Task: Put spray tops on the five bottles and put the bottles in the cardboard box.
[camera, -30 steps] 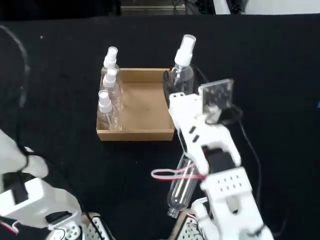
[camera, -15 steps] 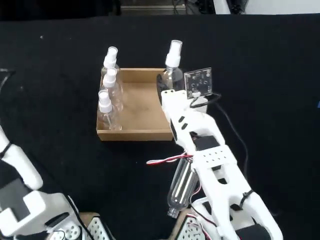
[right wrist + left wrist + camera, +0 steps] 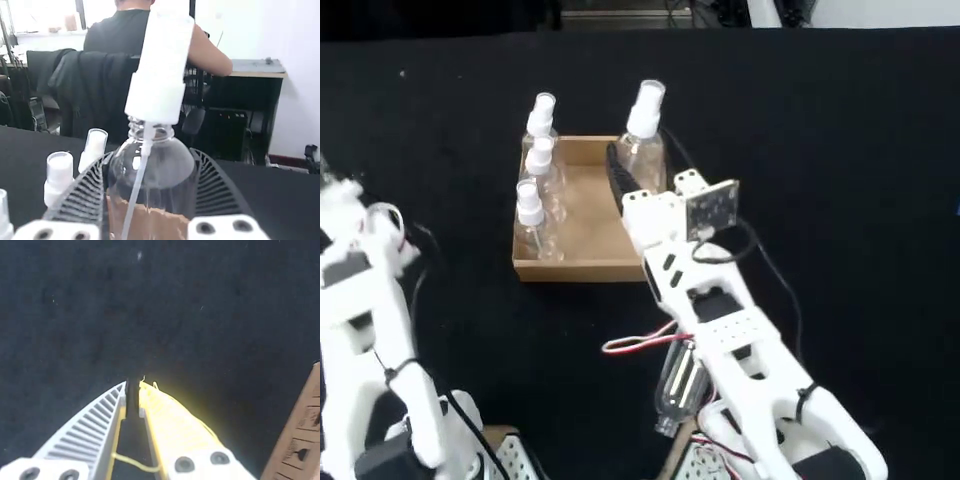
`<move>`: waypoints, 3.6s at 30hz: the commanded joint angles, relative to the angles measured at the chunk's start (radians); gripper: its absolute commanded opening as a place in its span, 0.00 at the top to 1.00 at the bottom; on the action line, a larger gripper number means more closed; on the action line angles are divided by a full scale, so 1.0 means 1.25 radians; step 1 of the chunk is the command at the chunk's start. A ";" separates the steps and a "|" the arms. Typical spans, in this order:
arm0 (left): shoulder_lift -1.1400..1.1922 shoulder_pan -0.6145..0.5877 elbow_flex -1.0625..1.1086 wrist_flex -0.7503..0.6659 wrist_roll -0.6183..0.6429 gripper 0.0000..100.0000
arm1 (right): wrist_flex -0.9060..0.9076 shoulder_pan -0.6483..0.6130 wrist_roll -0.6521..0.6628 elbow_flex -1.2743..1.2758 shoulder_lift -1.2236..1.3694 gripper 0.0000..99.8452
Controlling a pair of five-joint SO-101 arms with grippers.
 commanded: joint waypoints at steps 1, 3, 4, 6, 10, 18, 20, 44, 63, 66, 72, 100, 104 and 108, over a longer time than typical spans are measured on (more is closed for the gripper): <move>-0.054 0.012 0.120 -0.161 0.007 0.97 | -0.038 -0.012 -0.002 -0.020 0.062 0.94; -0.054 0.012 0.159 -0.212 0.007 0.97 | -0.053 -0.011 -0.002 -0.046 0.123 0.94; -0.054 0.012 0.177 -0.236 0.007 0.97 | -0.076 -0.011 -0.002 -0.058 0.160 0.94; -0.054 0.013 0.209 -0.277 0.007 0.97 | -0.160 -0.010 -0.002 -0.069 0.236 0.95; -0.054 0.013 0.240 -0.335 0.007 0.97 | -0.378 -0.010 0.001 -0.073 0.376 0.98; -0.054 0.046 0.242 -0.335 0.004 0.97 | -0.501 0.016 0.000 -0.160 0.579 0.98; -0.054 0.055 0.244 -0.335 0.002 0.97 | -0.501 0.031 -0.001 -0.191 0.613 0.98; -0.054 0.061 0.244 -0.340 0.001 0.97 | -0.335 0.125 0.000 -0.141 0.257 0.98; -0.054 0.061 0.257 -0.340 0.001 0.97 | 0.087 0.816 0.149 -0.152 0.170 0.98; -0.054 0.061 0.260 -0.340 0.001 0.97 | -0.083 0.862 0.147 -0.117 0.274 0.98; -0.054 0.058 0.261 -0.339 0.001 0.97 | -0.436 0.879 0.115 -0.062 0.512 0.98; -0.054 0.060 0.261 -0.340 0.001 0.97 | -0.832 0.873 0.069 -0.044 0.946 0.96; -0.054 0.060 0.261 -0.340 0.001 0.97 | -0.894 0.847 0.069 -0.002 0.946 0.89; -0.054 0.060 0.261 -0.340 0.001 0.97 | -0.891 0.843 0.069 -0.002 0.946 0.89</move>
